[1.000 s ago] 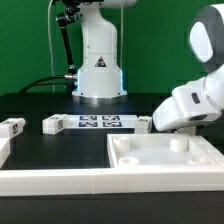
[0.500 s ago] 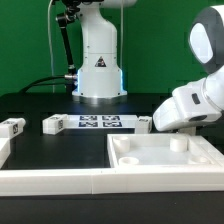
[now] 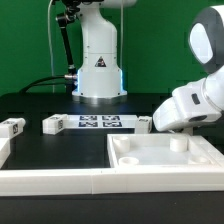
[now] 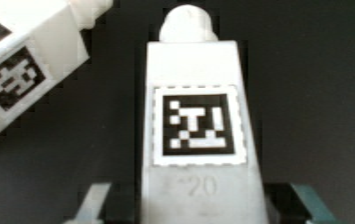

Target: Assemble square table

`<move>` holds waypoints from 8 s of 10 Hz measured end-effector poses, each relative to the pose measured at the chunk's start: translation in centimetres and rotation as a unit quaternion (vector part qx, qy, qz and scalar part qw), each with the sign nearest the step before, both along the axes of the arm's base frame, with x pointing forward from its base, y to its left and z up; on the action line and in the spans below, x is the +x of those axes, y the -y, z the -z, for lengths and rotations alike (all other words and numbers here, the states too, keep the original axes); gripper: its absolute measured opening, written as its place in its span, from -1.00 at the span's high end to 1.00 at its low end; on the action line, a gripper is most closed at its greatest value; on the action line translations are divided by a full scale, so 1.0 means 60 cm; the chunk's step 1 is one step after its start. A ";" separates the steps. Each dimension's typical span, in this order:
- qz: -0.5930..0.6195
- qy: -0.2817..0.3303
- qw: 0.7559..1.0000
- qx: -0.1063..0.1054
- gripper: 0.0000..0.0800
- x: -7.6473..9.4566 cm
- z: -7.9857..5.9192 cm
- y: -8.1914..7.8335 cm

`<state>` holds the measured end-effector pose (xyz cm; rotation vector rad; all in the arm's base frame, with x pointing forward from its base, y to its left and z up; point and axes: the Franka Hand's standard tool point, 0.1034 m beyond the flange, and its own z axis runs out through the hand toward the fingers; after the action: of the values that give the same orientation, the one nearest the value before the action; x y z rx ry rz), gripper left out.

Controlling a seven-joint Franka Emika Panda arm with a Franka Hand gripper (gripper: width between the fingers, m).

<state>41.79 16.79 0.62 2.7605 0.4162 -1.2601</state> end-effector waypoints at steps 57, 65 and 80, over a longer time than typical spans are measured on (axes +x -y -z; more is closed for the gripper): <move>-0.005 0.621 0.765 0.168 0.27 0.351 -0.170 0.075; -0.005 0.614 0.771 0.168 0.27 0.344 -0.149 0.076; -0.004 0.650 0.742 0.166 -0.59 0.335 -0.133 0.082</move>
Offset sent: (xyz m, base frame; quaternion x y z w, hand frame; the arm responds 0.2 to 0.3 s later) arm 0.0074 -0.0102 0.0586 0.0444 -0.0422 -0.0335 0.9976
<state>61.88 11.89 8.62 3.0153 0.4720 0.9696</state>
